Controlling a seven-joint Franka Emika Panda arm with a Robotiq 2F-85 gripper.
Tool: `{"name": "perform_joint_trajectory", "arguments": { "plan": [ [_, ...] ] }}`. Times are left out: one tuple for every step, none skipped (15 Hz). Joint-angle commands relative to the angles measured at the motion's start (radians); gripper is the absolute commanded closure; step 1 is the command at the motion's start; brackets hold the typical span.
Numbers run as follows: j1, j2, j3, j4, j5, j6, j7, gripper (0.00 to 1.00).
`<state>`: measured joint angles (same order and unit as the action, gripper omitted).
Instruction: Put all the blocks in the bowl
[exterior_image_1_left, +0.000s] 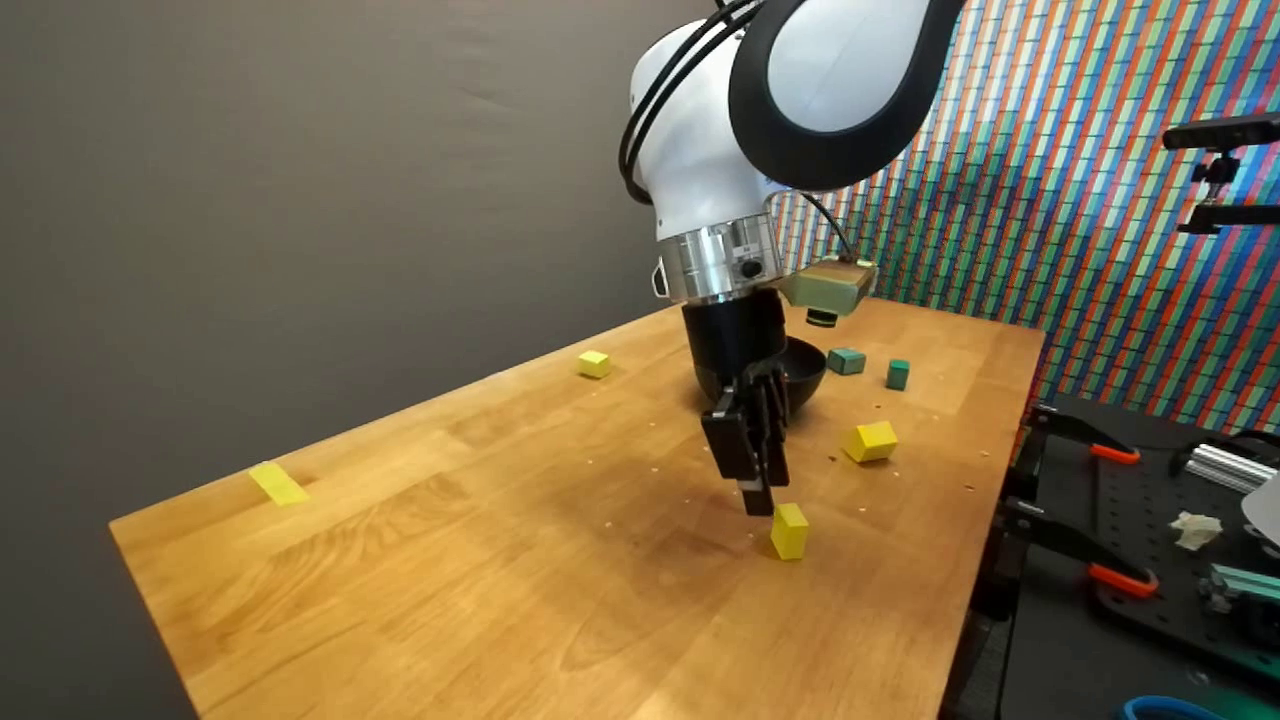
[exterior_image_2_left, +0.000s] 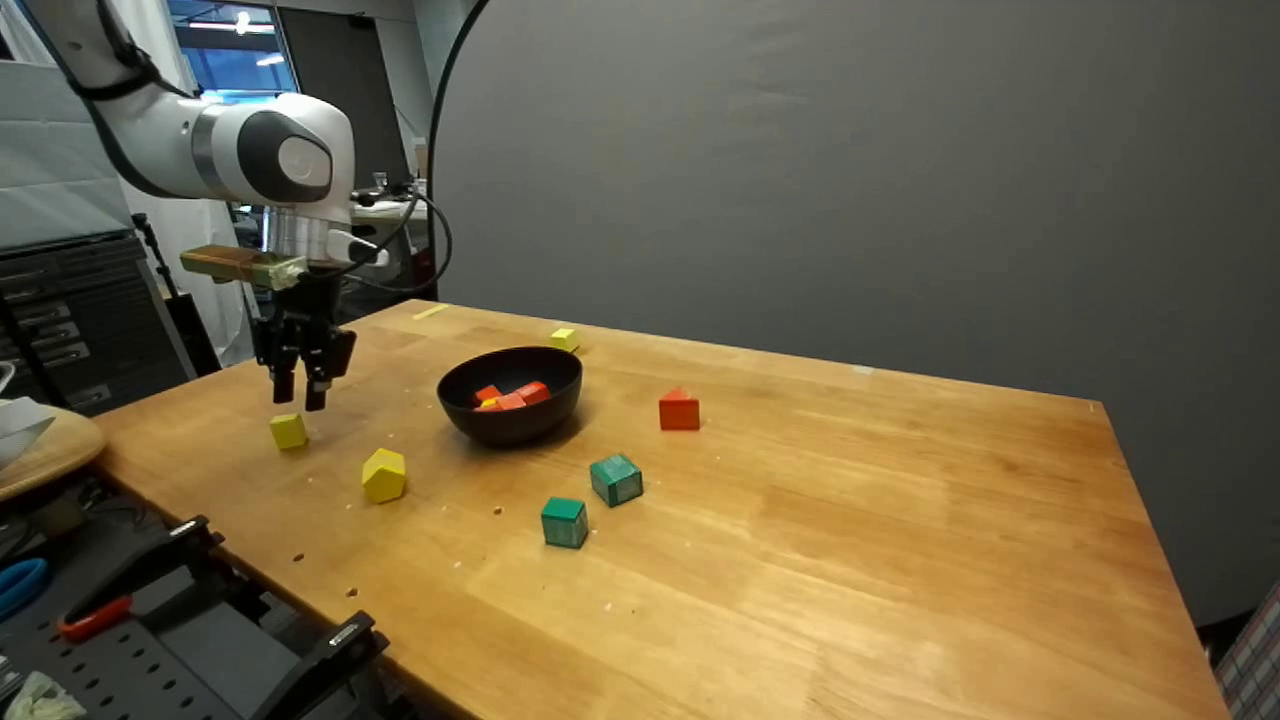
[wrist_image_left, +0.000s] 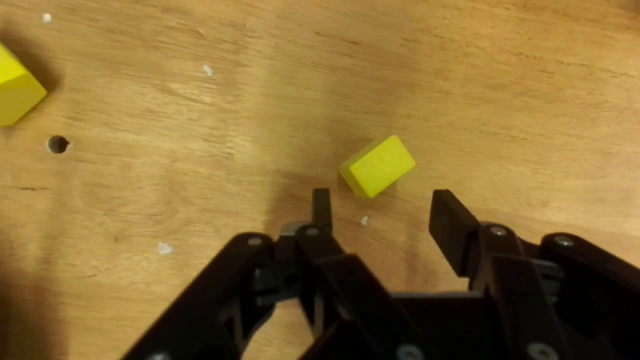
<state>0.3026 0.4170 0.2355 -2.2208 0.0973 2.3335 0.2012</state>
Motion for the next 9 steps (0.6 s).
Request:
{"name": "perform_joint_trajectory", "arguments": {
  "plan": [
    [0.020, 0.001, 0.007, -0.065, 0.001, 0.082, 0.010, 0.14],
    [0.018, 0.009, 0.014, -0.079, 0.008, 0.102, -0.005, 0.05],
    [0.024, 0.016, 0.015, -0.090, 0.002, 0.116, -0.004, 0.01],
    [0.026, 0.021, 0.019, -0.101, 0.002, 0.131, -0.007, 0.00],
    [0.031, 0.022, 0.020, -0.114, -0.003, 0.150, -0.007, 0.33],
    [0.036, 0.021, 0.020, -0.126, -0.010, 0.166, -0.008, 0.29],
    [0.037, 0.022, 0.022, -0.136, -0.009, 0.180, -0.014, 0.29],
    [0.042, 0.015, 0.020, -0.152, -0.014, 0.198, -0.010, 0.35],
    [0.043, 0.010, 0.019, -0.166, -0.018, 0.216, -0.009, 0.45]
  ]
}}
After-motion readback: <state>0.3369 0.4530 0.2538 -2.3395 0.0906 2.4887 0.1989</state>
